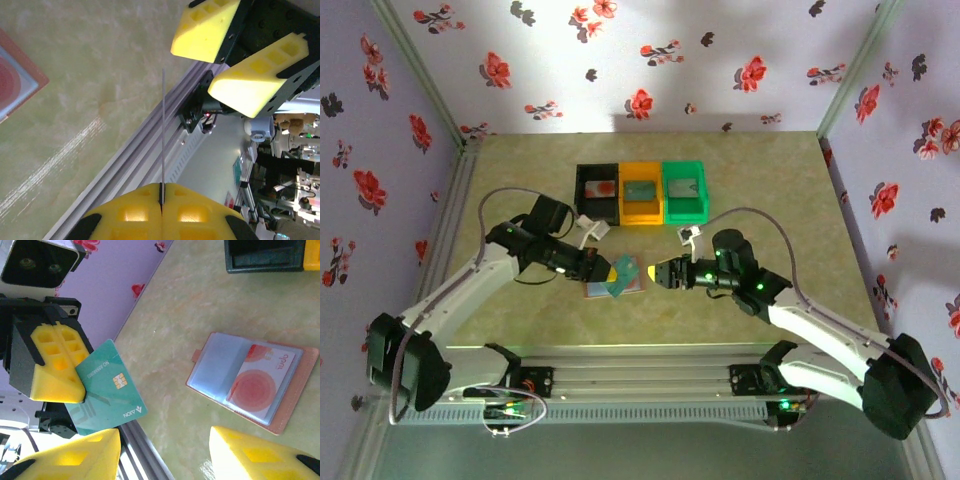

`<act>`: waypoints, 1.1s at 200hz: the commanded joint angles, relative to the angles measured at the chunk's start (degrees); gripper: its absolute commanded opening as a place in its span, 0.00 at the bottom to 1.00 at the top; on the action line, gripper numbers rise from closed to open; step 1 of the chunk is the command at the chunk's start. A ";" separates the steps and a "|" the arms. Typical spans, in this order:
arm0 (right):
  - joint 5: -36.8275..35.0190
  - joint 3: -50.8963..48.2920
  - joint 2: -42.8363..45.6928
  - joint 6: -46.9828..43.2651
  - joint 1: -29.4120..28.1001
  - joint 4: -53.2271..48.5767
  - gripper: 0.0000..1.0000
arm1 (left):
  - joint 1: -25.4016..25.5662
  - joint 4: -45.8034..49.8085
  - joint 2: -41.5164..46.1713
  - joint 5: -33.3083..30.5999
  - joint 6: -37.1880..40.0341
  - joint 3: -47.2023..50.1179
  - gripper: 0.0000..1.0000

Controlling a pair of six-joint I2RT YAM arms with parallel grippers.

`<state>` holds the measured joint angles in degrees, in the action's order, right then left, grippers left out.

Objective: Take the credit cards out of the card holder

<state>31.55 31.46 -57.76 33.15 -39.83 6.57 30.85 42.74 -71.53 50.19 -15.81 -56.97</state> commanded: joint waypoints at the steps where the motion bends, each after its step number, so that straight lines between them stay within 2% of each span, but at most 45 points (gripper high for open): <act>1: 2.61 -0.70 0.71 -1.80 0.28 3.42 0.50 | 0.22 3.05 -0.37 3.56 4.42 -2.13 0.00; 24: 3.06 -0.96 -0.14 -1.57 0.35 4.84 0.50 | 0.96 2.87 -0.23 3.97 5.10 -2.62 0.00; 63: 5.22 -2.76 -2.38 2.80 0.24 12.61 0.51 | 0.97 -2.32 0.73 2.34 1.41 -0.11 0.00; 122: 5.90 -5.25 -4.85 10.26 0.20 23.81 0.51 | 0.96 -17.64 3.80 -0.47 -10.54 5.88 0.00; 166: 5.89 -6.64 -6.35 13.14 0.11 29.48 0.51 | 1.05 -37.30 8.96 -3.78 -25.07 13.91 0.00; 220: 5.78 -6.67 -9.13 15.94 -1.03 35.94 0.51 | 4.62 -52.89 10.84 -7.65 -34.55 20.65 0.00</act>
<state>36.45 25.12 -65.47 47.24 -40.14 37.23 33.95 0.95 -62.15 44.93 -44.05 -38.37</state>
